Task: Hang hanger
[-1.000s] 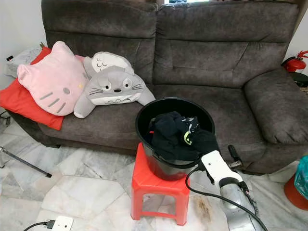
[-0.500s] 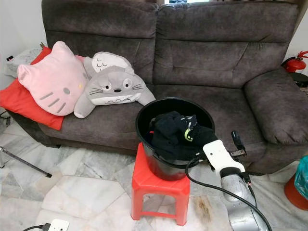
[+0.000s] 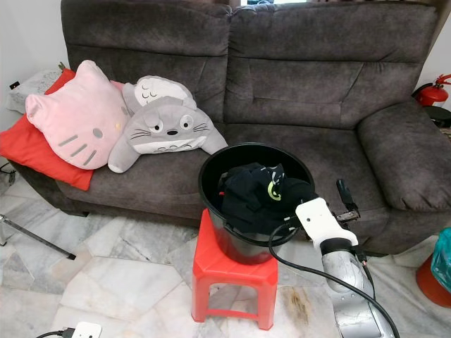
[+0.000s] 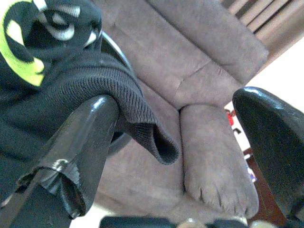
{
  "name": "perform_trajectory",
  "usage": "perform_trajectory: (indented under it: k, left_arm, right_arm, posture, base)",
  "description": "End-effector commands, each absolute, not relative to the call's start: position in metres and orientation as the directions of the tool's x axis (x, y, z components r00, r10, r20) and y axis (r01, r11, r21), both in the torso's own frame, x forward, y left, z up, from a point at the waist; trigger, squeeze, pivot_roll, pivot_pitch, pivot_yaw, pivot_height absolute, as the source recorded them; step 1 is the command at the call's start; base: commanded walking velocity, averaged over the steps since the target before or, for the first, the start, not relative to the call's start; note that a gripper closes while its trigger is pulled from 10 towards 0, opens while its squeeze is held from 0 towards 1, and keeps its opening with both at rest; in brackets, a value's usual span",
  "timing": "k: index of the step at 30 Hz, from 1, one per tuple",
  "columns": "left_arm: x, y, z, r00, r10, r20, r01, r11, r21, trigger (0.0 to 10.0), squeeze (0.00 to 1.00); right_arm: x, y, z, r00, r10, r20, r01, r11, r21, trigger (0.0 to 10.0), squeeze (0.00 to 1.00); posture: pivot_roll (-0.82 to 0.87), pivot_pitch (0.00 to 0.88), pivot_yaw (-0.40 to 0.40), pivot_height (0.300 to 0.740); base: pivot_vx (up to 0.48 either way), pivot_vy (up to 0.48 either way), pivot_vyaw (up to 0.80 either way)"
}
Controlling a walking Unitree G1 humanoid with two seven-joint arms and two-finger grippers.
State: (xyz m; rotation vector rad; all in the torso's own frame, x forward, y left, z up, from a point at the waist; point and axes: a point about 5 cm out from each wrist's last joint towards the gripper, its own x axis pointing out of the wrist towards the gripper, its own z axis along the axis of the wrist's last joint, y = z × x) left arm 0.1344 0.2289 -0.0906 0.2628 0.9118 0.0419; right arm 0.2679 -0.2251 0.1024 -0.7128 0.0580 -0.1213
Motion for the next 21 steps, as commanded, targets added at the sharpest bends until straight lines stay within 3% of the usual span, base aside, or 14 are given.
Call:
perform_trajectory:
  k: [1, 12, 16, 19, 21]
  left_arm:
    - [0.131, 0.229, -0.093, 0.594, 0.144, -0.791, 0.09, 0.966, 0.244, 10.0, 0.0]
    - [0.13, 0.225, -0.094, 0.592, 0.133, -0.795, 0.096, 0.968, 0.233, 10.0, 0.0]
    - [0.13, 0.226, -0.094, 0.589, 0.133, -0.797, 0.096, 0.968, 0.233, 10.0, 0.0]
    - [0.129, 0.226, -0.094, 0.585, 0.135, -0.8, 0.095, 0.968, 0.233, 10.0, 0.0]
    - [0.128, 0.227, -0.094, 0.584, 0.135, -0.8, 0.095, 0.968, 0.233, 10.0, 0.0]
  right_arm:
    - [0.272, -0.221, 0.119, 0.994, -0.089, 0.055, 0.104, 0.761, -0.641, 10.0, 0.0]
    - [0.274, -0.195, 0.127, 0.993, 0.082, 0.084, -0.018, 0.813, -0.582, 10.0, 0.0]
    - [0.27, -0.202, 0.12, 0.998, 0.015, 0.055, 0.02, 0.815, -0.579, 10.0, 0.0]
    - [0.257, -0.226, 0.098, 0.984, -0.165, -0.072, 0.089, 0.793, -0.603, 10.0, 0.0]
    - [0.25, -0.233, 0.09, 0.971, -0.208, -0.119, 0.093, 0.782, -0.616, 10.0, 0.0]
  posture:
    - [-0.17, 0.0, 0.023, 0.74]
    - [-0.17, 0.0, 0.021, 0.74]
    - [-0.17, 0.0, 0.02, 0.74]
    - [-0.17, 0.0, 0.02, 0.74]
    - [-0.17, 0.0, 0.02, 0.74]
  base:
    - [0.0, 0.0, 0.0]
    - [0.0, 0.0, 0.0]
    - [0.0, 0.0, 0.0]
    - [0.0, 0.0, 0.0]
    - [0.0, 0.0, 0.0]
